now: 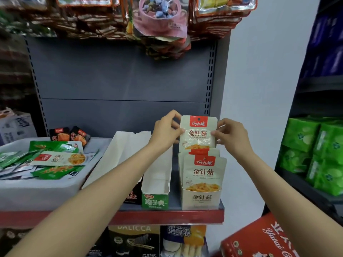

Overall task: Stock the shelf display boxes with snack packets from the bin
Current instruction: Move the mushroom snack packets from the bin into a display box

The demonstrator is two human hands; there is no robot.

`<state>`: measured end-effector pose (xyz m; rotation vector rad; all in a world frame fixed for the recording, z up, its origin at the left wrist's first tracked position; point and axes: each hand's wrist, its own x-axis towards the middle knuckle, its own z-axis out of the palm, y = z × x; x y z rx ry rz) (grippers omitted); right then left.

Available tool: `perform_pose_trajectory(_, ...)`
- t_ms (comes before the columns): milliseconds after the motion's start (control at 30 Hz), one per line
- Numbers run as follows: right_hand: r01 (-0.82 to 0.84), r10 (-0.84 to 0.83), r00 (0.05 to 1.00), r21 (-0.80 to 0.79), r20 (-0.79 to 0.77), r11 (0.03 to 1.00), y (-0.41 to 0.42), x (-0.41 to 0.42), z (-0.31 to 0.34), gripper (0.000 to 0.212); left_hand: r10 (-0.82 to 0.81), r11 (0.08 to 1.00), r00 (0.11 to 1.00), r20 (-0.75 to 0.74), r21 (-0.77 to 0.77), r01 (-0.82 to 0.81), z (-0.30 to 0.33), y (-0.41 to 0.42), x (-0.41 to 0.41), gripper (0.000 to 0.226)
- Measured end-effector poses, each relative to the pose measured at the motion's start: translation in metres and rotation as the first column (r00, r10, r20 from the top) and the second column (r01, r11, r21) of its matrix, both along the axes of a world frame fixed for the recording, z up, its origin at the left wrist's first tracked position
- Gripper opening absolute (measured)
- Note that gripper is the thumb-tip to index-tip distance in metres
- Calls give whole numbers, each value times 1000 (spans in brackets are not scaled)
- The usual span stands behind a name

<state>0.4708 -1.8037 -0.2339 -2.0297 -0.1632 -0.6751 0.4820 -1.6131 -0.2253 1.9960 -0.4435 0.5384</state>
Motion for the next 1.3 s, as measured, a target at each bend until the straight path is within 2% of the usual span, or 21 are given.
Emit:
perform_pose_trajectory(200, 46, -45, 996, -10, 71, 999, -3, 1, -1, 7, 15, 999, 998, 68, -33, -13, -2, -6, 1, 13)
perform_pose_trajectory(400, 25, -37, 997, -164, -70, 986, -8, 0, -5, 12, 75, 988, 997, 29, 131, -78, -19, 0, 7, 18)
perform_pose_trajectory(533, -6, -24, 991, -223, -132, 975, -5, 0, -8, 9, 63, 976, 994, -87, 215, -43, -19, 4, 6, 19)
perform_pose_trajectory(633, 39, -51, 997, -217, -52, 975, 2, -1, -4, 21, 31, 977, 991, -128, 214, -3, -13, 9, 0, 16)
perform_pose_trajectory(733, 105, -78, 991, -272, 108, 957, 16, -6, 5, 30, 51, 991, 998, -38, 129, -46, -7, 15, -8, 17)
perform_pose_trajectory(833, 120, -56, 983, -379, 176, 918, 37, -14, 12, 28, 90, 994, 995, 42, 55, -92, -3, 26, -17, 15)
perform_pose_trajectory(933, 160, -40, 969, -499, 242, 852, 63, -19, 15, 23, 129, 990, 989, 76, 51, -133, -6, 49, -27, 9)
perform_pose_trajectory(1067, -33, 129, 978, -485, 165, 874, 117, -19, 12, 21, 227, 971, 970, 93, 55, -232, -18, 102, -37, 4)
perform_pose_trajectory(1200, -216, 283, 957, -486, 67, 847, 190, -15, 0, 23, 361, 930, 930, 73, 41, -364, -30, 172, -44, 8)
perform_pose_trajectory(1300, -356, 384, 923, -456, -34, 816, 252, -10, -10, 29, 476, 873, 879, 25, 107, -476, -39, 229, -47, 7)
